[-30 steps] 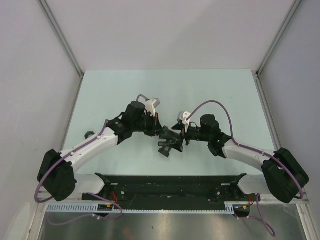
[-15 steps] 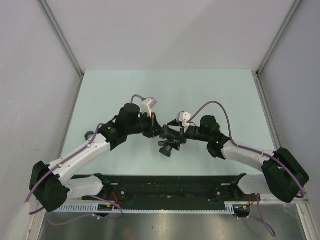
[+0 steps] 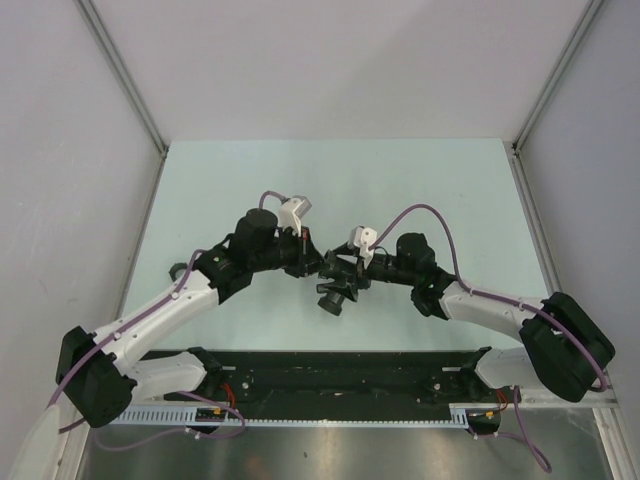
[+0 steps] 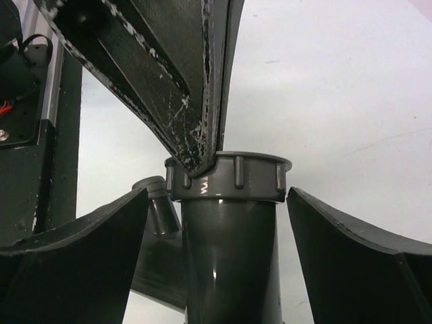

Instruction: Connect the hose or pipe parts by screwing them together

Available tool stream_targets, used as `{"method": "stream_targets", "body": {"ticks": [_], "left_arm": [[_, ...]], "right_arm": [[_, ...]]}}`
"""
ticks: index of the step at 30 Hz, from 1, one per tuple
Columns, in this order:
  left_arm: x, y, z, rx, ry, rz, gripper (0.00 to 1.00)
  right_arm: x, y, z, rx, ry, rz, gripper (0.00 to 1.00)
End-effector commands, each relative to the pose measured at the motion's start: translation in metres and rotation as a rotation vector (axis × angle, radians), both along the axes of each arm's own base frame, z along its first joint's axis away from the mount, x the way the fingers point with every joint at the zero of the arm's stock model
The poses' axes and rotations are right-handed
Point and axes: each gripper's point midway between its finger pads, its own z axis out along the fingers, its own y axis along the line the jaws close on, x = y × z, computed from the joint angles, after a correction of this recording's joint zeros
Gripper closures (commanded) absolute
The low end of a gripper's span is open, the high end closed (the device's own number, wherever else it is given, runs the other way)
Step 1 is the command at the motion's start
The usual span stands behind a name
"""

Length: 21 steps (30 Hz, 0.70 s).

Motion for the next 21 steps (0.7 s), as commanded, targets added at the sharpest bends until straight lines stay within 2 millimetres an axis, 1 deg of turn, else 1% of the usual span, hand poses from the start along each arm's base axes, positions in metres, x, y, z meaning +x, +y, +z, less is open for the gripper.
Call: {"method": "stream_targets", "body": {"ticks": [1, 2, 6, 11, 15, 19, 21], "left_arm": [[-0.0006, -0.0040, 0.0206, -0.059, -0.044, 0.004, 1.00], [-0.0005, -0.0042, 0.0201, -0.058, -0.042, 0.004, 1.00], [-0.0007, -0.0045, 0.0221, -0.063, -0.044, 0.006, 0.99], [-0.0018, -0.0051, 0.0205, -0.064, -0.035, 0.010, 1.00], [-0.0021, -0.0055, 0.0229, -0.071, -0.039, 0.011, 1.00], [-0.0015, -0.0049, 0.0211, -0.070, -0.034, 0.019, 1.00], [-0.0022, -0.0046, 0.0197, -0.070, -0.028, 0.021, 1.00]], "right_arm": [[0.0070, 0.0074, 0.0076, -0.004, -0.039, -0.008, 0.12], [0.0074, 0.0085, 0.0072, -0.006, -0.042, -0.008, 0.13], [0.0120, 0.0097, 0.0078, -0.006, -0.044, -0.031, 0.23], [0.0130, 0.0123, 0.0089, 0.008, -0.040, -0.031, 0.23], [0.0131, 0.0139, 0.0083, 0.014, -0.036, -0.029, 0.28], [0.0112, 0.0159, 0.0098, 0.025, -0.032, -0.014, 0.27], [0.0095, 0.0173, 0.0119, 0.032, -0.038, -0.005, 0.29]]}}
